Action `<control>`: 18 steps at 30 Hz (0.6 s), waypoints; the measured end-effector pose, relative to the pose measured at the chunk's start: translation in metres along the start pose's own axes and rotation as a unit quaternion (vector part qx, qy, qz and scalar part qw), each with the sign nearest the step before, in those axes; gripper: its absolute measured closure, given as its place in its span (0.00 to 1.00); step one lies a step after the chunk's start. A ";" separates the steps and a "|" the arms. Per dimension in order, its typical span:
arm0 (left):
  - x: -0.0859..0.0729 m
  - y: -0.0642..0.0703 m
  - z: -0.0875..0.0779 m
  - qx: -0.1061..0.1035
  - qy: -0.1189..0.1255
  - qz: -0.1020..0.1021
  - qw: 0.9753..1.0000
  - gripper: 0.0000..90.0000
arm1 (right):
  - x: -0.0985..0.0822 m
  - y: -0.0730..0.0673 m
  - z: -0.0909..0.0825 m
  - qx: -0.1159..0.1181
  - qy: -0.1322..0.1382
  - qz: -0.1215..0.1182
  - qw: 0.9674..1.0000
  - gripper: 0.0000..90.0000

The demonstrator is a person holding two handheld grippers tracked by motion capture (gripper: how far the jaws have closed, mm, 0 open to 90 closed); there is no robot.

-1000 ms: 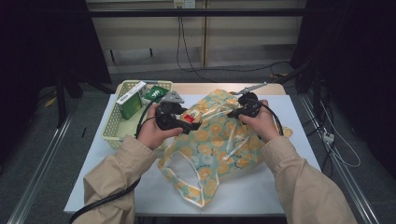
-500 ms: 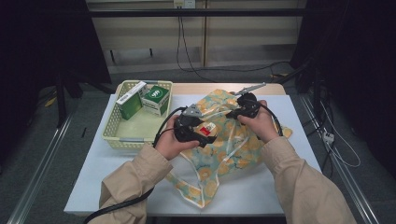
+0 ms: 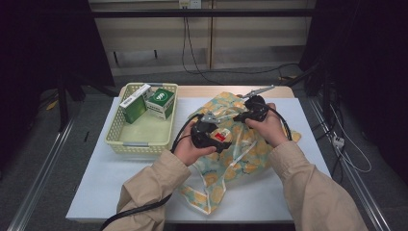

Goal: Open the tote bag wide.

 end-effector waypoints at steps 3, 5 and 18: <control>-0.001 -0.003 0.006 0.006 -0.004 -0.005 1.000 0.23 | 0.000 0.000 -0.002 -0.001 0.002 0.001 1.000 1.00; -0.001 -0.004 0.009 0.011 -0.004 -0.003 1.000 0.23 | 0.000 0.001 -0.003 -0.001 0.004 0.001 1.000 1.00; -0.004 -0.021 0.022 0.037 -0.013 -0.014 0.999 0.23 | -0.003 0.002 0.006 0.001 -0.004 0.001 1.000 1.00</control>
Point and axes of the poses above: each handheld gripper's, and its own axes: z roughly forward along the jaws, x roughly out of its top, y roughly to its right, the point moved 3 cm from there along z, roughly forward along the jaws, and after that the axes turned 10 degrees about z, right-handed, at the moved point
